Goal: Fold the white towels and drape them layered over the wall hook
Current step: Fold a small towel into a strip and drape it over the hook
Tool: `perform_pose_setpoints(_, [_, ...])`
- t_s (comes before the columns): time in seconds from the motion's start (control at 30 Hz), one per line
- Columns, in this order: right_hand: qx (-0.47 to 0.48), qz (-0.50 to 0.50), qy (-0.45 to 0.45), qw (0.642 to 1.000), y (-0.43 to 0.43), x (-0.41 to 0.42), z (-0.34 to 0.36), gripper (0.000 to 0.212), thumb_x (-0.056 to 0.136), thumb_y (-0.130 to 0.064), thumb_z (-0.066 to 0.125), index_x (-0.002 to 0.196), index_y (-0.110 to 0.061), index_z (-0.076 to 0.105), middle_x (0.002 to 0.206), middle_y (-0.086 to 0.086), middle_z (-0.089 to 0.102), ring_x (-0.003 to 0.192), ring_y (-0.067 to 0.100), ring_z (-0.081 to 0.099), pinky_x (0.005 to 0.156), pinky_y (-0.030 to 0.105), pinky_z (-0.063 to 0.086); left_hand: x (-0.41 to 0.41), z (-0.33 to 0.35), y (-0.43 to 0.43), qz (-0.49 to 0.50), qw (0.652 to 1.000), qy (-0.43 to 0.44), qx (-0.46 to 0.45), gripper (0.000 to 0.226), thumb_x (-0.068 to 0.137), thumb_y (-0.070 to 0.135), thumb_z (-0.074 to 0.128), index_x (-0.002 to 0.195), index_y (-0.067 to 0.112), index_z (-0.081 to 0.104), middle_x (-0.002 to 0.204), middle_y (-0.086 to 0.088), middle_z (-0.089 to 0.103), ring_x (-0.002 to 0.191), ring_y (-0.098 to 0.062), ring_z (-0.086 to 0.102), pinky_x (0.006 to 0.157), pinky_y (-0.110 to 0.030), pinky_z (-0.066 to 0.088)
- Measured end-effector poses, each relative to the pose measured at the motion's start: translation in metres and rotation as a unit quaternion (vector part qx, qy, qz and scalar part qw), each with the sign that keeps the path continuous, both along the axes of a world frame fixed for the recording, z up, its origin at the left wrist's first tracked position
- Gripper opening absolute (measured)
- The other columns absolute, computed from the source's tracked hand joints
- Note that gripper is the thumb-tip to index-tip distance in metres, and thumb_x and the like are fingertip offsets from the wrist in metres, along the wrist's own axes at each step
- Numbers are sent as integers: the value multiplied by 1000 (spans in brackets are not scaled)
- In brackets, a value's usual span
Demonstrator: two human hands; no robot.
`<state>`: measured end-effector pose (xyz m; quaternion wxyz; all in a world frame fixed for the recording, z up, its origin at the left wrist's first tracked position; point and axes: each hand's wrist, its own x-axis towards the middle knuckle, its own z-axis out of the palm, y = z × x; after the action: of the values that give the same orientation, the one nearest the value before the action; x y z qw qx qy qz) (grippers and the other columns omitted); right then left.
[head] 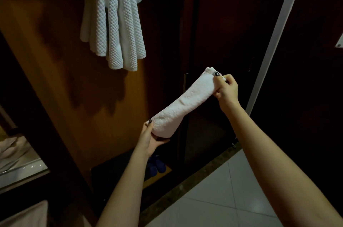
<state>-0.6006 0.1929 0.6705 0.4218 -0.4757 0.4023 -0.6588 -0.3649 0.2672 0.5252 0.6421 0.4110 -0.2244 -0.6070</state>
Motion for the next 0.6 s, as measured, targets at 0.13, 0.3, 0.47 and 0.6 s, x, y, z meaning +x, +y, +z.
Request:
perform_pose_setpoints(0.13, [-4,-7,14,1000,-2,-3,-7,25,95,-13,58,74,-15,47,83,1,56,81,11,63,69,33,57,-7,-1,1,55,995,72,-38,31,100,23,51,129,12,48,125,-14,59,115,-33,58,79,-49,57])
perform_pose_setpoints(0.3, [6,-33,51,998,-3,-13,-25,23,95,-12,59,75,-15,47,81,0,53,77,9,60,71,35,56,0,13,-4,155,986,42,-36,10,97,11,55,105,14,61,104,-8,68,85,-15,68,59,-22,55])
perform_pose_setpoints(0.47, [17,-18,94,995,-1,-23,-41,11,95,-14,60,100,-12,50,92,2,53,85,14,59,65,23,54,15,14,-8,189,981,-47,-15,9,92,12,63,101,13,64,109,-6,66,104,-19,60,85,-25,48])
perform_pose_setpoints(0.6, [70,67,120,988,1,-37,-43,45,94,-10,61,135,-13,42,111,4,53,99,17,61,75,27,54,26,15,-6,183,981,-67,-14,6,91,14,65,91,21,64,98,4,67,95,-12,60,102,-32,37])
